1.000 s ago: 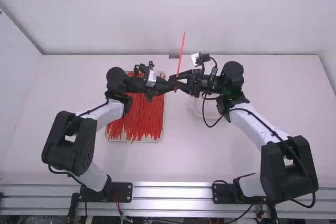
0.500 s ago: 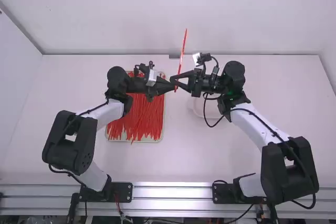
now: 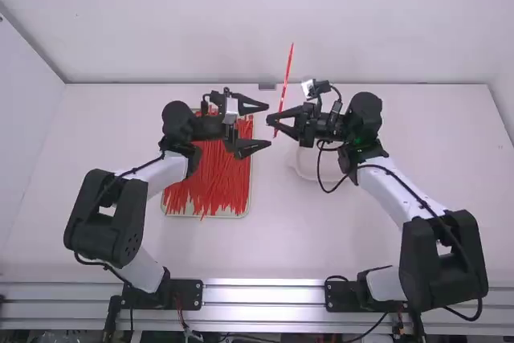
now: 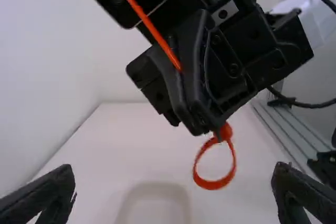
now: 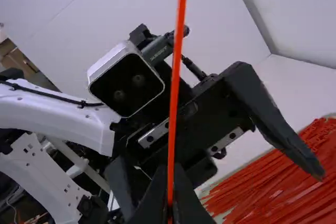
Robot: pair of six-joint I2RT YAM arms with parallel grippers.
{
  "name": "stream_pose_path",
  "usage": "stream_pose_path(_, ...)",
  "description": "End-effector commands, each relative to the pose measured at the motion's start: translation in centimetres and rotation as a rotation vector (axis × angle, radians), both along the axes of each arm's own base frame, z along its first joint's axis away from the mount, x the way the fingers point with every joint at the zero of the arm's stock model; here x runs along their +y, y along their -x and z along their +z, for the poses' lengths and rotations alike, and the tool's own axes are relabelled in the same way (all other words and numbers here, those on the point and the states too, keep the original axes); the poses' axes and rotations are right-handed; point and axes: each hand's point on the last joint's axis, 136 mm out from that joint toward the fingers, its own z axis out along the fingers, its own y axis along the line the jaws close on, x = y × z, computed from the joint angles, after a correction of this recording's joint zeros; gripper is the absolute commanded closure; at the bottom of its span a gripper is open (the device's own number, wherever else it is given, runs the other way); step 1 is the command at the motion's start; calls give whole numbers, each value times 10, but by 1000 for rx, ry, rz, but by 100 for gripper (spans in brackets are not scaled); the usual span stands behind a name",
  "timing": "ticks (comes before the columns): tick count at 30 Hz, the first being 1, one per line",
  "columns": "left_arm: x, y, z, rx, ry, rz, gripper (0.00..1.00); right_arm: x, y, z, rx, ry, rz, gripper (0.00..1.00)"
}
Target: Fasten the cable tie
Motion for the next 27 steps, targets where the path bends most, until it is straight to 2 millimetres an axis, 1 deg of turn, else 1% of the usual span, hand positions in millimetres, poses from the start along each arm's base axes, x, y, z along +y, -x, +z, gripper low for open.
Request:
stream_pose_path(1, 0, -6, 13, -3, 15, 17, 1, -9, -6, 10, -39, -6, -27, 100)
stream_pose_path(4, 2, -15, 16, 38, 8, 31, 1, -19, -13, 10, -40, -4, -60, 100)
stream_pose_path(7, 5, -28, 17, 113, -16, 48, 1, -37, -24, 10, -41, -3, -109, 100)
stream_pose_path(8, 5, -28, 17, 113, -16, 48, 1, -37, -24, 10, -41, -3, -109, 100)
stream_pose_path(10, 10, -40, 17, 176, -38, 75, 1, -49, -31, 8, -43, 2, -143, 100)
stream_pose_path(11, 13, -51, 17, 241, -46, 118, 1, -56, -35, 5, -40, 10, -166, 100)
stream_pose_path(12, 13, -54, 16, 261, -49, 130, 1, -60, -38, 4, -33, 13, -180, 100)
stream_pose_path(13, 16, -61, 14, 310, -58, 163, 1, -66, -42, 0, -28, 21, -202, 100)
stream_pose_path(16, 16, -64, 7, 331, -112, 175, 1, -80, -54, -14, -4, 54, -274, 100)
stream_pose_path(20, 18, -63, -9, 353, -185, 193, 1, -97, -68, -39, 32, 127, -377, 100)
stream_pose_path(23, 25, -73, -31, 437, -237, 292, 1, -109, -74, -59, 66, 189, -439, 100)
stream_pose_path(24, 27, -74, -34, 451, -245, 305, 1, -111, -75, -62, 73, 201, -449, 100)
stream_pose_path(26, 31, -74, -47, 508, -275, 340, 1, -119, -76, -82, 117, 264, -493, 100)
stream_pose_path(27, 31, -73, -48, 511, -276, 339, 1, -120, -76, -83, 120, 269, -496, 100)
